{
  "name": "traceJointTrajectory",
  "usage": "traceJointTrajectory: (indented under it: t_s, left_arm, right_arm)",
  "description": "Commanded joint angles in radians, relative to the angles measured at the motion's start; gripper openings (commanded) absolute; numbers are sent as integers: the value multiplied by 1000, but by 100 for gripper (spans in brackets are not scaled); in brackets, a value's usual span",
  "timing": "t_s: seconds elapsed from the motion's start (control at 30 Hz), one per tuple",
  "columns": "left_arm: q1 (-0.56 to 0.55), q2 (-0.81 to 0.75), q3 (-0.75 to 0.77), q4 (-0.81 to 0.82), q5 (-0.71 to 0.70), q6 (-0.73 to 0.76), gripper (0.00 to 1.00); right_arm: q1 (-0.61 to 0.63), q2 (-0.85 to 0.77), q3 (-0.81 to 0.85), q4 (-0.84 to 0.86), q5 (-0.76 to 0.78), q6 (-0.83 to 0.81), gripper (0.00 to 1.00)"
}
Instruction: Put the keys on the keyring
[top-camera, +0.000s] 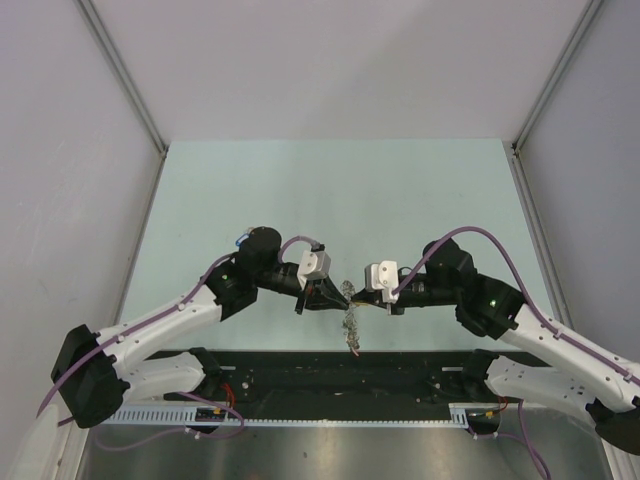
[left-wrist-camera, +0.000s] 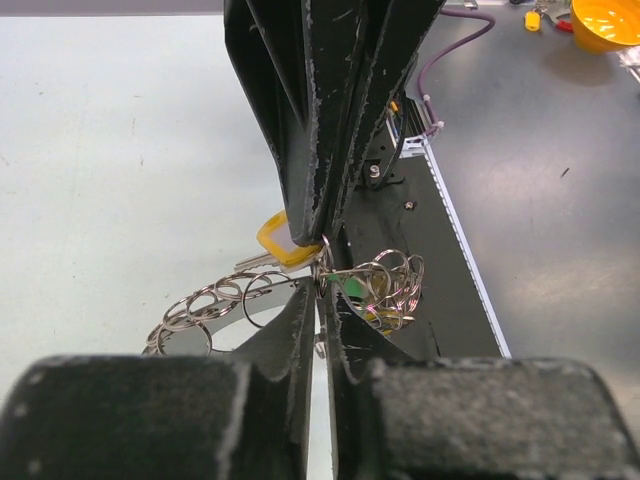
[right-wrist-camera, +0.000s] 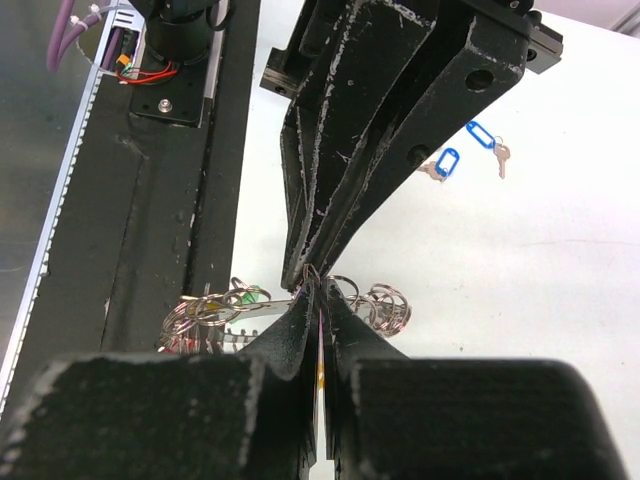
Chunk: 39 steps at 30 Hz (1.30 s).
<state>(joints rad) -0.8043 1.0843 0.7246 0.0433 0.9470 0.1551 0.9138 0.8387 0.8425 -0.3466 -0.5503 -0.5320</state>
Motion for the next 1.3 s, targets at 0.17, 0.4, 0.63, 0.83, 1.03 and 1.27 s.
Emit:
traceJointTrajectory:
  t_s: [0.17,0.4,0.63,0.83,1.03,1.27]
  left_arm:
    - [-7,-46,-25,95,-37,-90,1]
    - [-4,-98,-36,130,-237,-190,0]
    - [-3,-175,-77,207,-413,-317,0]
    - [-3,-213,-114,276,-473,-362,1]
    - [-3,-207,-106,277,-505,-361,0]
    - [-1,-233,-80,150,-606,-284,43]
  right_arm:
    - [-13,-12,53,70,1,7,0]
    - [-18,-35,53,35,62,15,0]
    - [-27,-53,49,-28,130,20,0]
    - [-24,-41,14,32,96,78,0]
    - [-23,-17,-25,132,87,135,0]
    - [-41,11,-25,173,141,170,0]
